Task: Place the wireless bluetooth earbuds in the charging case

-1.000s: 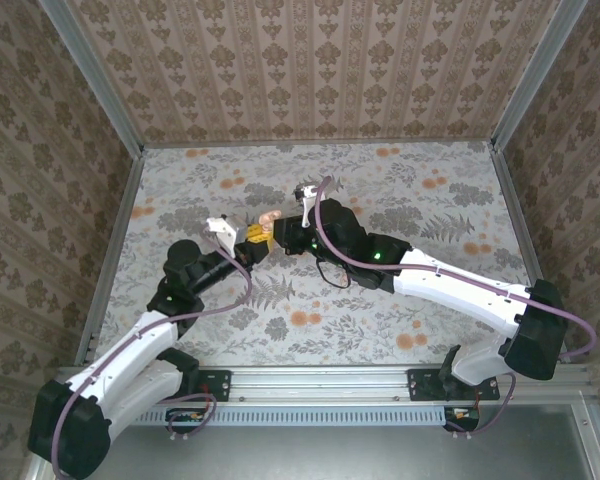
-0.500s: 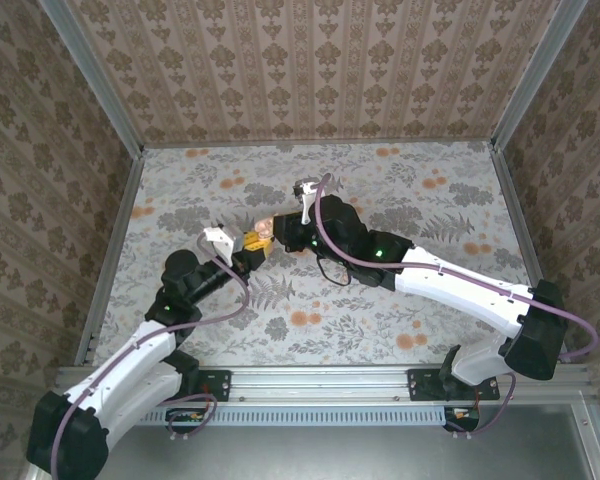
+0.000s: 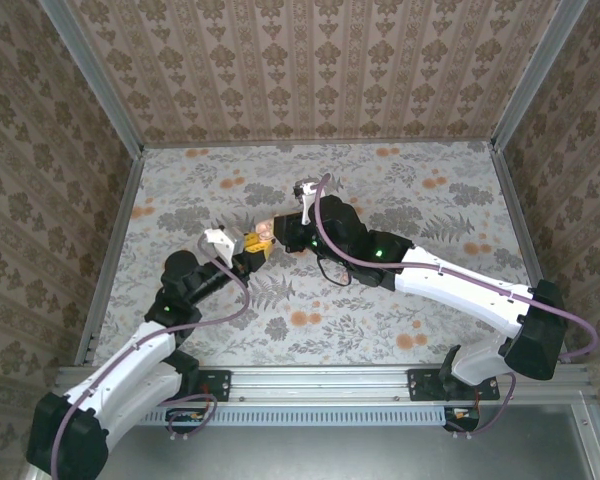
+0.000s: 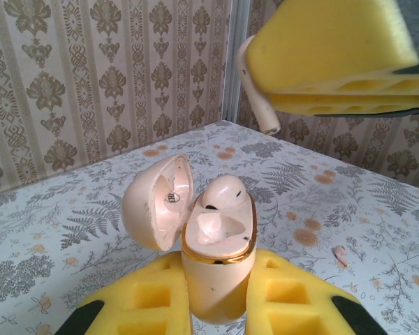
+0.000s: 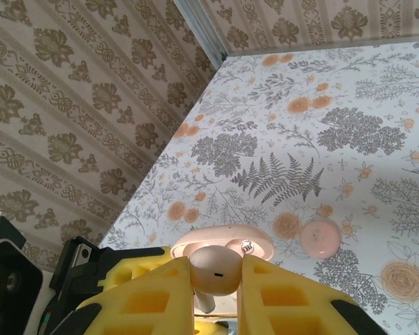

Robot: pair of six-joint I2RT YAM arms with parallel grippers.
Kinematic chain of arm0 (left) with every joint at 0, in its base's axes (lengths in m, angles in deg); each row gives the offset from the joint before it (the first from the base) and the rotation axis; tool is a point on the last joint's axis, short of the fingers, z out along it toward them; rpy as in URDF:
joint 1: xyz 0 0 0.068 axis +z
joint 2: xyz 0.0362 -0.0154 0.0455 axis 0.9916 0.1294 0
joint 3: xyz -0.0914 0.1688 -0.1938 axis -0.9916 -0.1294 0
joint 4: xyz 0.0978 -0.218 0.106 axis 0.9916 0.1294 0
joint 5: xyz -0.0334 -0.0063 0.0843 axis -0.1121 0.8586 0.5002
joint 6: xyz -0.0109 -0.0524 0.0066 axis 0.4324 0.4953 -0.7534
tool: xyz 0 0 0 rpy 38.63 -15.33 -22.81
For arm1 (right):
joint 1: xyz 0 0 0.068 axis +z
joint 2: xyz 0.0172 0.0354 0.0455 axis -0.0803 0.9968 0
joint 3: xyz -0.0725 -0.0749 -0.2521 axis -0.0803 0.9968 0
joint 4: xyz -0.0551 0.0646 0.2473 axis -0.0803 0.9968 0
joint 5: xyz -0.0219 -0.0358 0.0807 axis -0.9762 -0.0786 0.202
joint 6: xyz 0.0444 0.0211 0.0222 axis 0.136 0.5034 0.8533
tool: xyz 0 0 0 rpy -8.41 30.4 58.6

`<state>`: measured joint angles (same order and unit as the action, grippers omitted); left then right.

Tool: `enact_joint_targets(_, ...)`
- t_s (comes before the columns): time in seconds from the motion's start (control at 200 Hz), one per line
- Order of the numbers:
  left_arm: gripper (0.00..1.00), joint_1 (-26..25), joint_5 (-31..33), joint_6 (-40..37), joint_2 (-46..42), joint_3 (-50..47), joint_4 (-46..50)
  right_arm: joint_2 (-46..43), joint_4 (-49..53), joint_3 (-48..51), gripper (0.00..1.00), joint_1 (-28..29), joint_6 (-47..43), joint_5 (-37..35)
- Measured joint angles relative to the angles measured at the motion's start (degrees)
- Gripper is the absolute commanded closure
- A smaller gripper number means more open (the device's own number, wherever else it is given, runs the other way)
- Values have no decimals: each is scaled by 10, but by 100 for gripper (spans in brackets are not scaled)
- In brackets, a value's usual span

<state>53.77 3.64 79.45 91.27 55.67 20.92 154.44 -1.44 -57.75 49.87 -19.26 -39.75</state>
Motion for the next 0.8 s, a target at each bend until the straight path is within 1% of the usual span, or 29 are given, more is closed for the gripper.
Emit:
enact_joint_targets(0.435,100,0,-9,0,9,5,0,0,14,-12,81,0,-12,0)
enact_joint_targets(0.8,100,0,-13,10,40,7,-23,13,-17,-7,81,1,-12,5)
